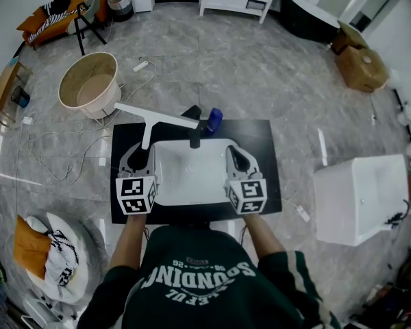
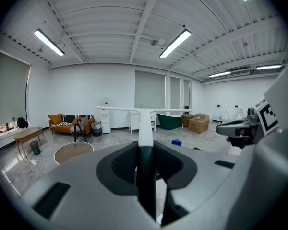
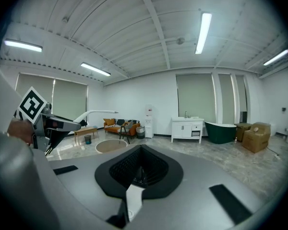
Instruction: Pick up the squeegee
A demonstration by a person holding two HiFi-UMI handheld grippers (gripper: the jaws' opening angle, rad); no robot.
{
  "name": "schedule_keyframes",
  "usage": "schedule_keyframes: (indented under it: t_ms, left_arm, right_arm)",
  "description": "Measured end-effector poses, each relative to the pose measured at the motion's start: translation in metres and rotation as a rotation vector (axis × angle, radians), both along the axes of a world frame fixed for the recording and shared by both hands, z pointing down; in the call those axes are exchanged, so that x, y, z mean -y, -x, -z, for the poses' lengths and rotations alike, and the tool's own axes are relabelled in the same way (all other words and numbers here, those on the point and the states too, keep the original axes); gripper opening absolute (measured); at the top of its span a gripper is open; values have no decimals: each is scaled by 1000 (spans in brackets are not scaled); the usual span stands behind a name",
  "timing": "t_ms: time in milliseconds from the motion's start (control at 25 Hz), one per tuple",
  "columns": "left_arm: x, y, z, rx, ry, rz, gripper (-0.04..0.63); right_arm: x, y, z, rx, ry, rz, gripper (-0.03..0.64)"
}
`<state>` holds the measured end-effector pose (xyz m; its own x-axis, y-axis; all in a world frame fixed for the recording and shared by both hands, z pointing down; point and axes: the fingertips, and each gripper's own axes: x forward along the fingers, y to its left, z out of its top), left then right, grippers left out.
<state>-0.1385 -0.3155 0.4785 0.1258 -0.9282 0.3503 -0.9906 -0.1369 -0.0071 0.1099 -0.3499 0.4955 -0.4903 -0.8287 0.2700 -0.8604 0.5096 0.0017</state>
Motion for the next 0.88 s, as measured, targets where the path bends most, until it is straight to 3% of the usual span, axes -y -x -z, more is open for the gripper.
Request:
schedule_keyframes:
  t_ms: [880]
  left_arm:
    - [1, 0, -10, 9, 17, -6, 91]
  right_arm:
    - [1, 14, -3, 28, -13, 39, 0]
